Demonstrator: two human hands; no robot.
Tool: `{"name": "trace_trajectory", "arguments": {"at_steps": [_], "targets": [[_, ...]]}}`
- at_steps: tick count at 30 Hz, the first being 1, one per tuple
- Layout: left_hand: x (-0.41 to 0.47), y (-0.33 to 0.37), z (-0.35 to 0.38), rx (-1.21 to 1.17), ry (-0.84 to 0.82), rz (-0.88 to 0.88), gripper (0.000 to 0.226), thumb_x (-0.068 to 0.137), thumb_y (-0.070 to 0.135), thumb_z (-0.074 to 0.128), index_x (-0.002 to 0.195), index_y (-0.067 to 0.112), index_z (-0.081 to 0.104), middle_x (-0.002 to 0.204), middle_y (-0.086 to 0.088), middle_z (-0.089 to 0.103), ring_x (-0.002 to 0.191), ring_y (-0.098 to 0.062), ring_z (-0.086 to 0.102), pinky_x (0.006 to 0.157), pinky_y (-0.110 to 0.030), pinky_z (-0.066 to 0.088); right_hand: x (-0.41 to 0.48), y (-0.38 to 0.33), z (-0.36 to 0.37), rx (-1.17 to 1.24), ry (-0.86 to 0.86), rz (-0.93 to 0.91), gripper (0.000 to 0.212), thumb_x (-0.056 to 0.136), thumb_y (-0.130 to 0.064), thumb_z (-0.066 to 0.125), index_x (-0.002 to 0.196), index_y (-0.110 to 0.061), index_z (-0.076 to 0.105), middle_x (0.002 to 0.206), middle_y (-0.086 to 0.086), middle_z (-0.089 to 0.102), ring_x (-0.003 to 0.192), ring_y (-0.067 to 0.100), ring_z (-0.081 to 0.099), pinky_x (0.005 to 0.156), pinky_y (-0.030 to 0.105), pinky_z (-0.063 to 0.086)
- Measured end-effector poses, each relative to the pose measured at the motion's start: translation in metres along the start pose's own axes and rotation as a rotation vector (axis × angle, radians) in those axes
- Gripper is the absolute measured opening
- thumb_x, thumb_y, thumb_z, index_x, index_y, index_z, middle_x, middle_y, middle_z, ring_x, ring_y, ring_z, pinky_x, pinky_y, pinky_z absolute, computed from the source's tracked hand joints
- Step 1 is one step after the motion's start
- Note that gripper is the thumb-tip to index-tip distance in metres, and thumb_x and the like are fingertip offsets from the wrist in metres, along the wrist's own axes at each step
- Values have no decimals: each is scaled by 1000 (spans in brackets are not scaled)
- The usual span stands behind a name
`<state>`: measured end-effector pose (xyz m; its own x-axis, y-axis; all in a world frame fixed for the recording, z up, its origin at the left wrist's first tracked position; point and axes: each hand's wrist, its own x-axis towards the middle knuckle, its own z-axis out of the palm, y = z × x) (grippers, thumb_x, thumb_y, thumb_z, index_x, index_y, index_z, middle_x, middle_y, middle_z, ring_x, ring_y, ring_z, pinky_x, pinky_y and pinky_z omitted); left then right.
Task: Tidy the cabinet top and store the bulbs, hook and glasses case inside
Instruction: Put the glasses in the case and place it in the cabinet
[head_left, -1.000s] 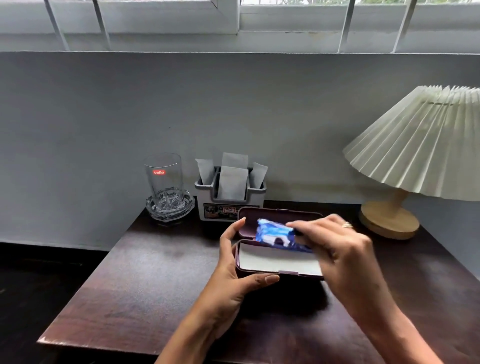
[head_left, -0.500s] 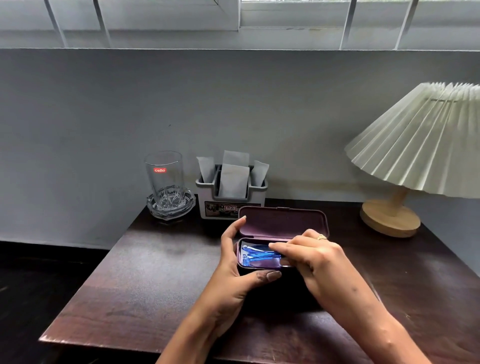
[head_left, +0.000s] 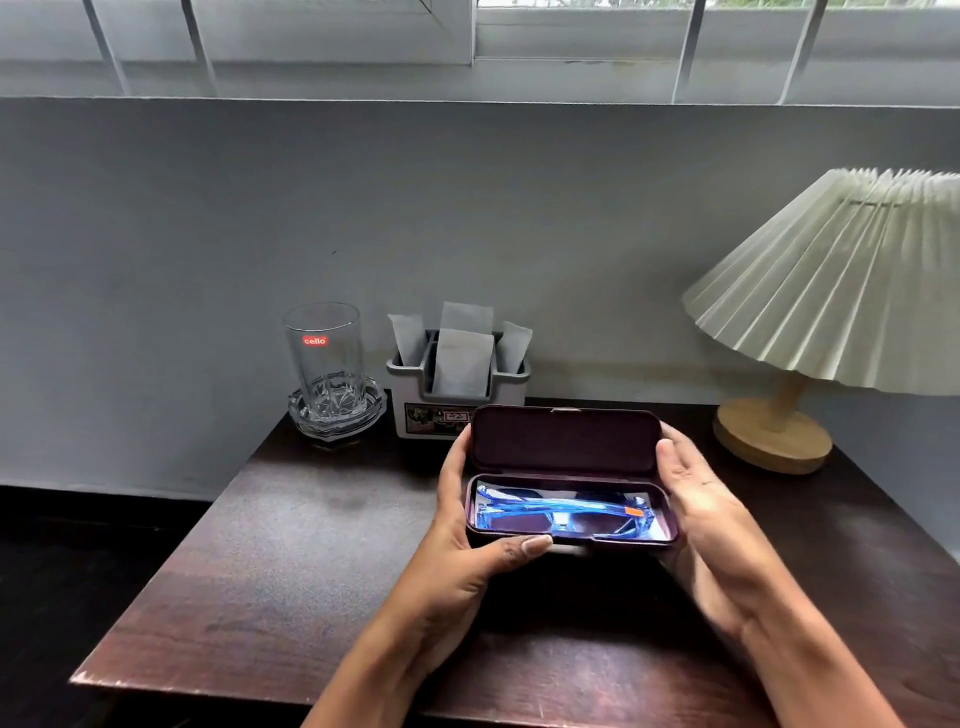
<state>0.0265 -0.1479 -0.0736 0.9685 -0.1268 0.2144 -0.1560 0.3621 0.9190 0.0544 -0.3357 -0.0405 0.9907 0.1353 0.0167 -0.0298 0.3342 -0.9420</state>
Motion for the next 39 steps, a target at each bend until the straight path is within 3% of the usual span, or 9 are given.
{"name": "trace_trajectory", "arguments": {"at_steps": [3,7,10,16,21,29,33,36,39], "targets": [[-1,0,0,-47,30,-24,87,61,-4,73,123,45,37,108,-1,71,100,-16,66,82,-19,54,-5,-1,-4,64,-62,-24,33,87,-41,40,109,-25,59,98,3,73,85,19,70,63,32,59],[0,0,0,-104,98,-30,71,57,5,70,116,30,39,83,3,74,83,-11,67,80,-18,56,-10,1,-4,60,-94,-9,40,80,-49,42,94,-20,66,88,8,71,83,19,68,68,32,60],[0,-1,-1,-114,120,-32,57,58,6,68,103,28,41,71,10,72,72,-5,67,75,-18,56,-11,1,-3,114,-149,-3,27,80,-34,50,93,-15,65,86,6,65,81,15,64,69,27,58],[-1,2,2,-86,115,-32,55,61,7,79,95,27,40,95,-2,60,77,-2,66,66,-16,55,-15,4,0,-51,-197,32,27,74,-21,61,100,-15,63,95,5,64,80,16,64,63,31,59],[0,4,4,-97,160,-56,35,66,24,65,90,28,40,109,-7,52,81,-7,68,60,-27,58,-16,10,4,-62,-198,-3,34,66,-17,70,99,-15,62,86,-2,71,73,13,64,58,22,56],[0,4,5,-115,194,-40,40,64,17,67,93,26,41,103,-7,57,79,-10,68,59,-26,57,-15,11,3,-70,-195,-10,39,61,-19,74,99,-19,63,85,-2,72,68,12,62,58,20,55],[1,9,6,-121,217,-30,61,56,17,74,109,29,46,103,-6,64,83,-14,70,60,-29,58,-16,12,4,-39,-187,-30,41,61,-19,74,101,-18,62,88,-2,73,76,13,65,60,22,55],[1,12,4,-146,259,-21,73,49,15,78,112,31,45,82,-3,75,74,-19,72,55,-28,58,-18,12,4,-34,-189,-45,42,62,-20,74,102,-17,62,89,-2,73,77,16,65,63,25,57],[1,13,4,-167,292,-33,68,49,13,76,109,15,46,72,-1,75,66,-17,72,50,-27,57,-20,10,7,-80,-165,-63,40,60,-23,74,98,-18,62,90,-1,69,76,14,65,61,24,56]]}}
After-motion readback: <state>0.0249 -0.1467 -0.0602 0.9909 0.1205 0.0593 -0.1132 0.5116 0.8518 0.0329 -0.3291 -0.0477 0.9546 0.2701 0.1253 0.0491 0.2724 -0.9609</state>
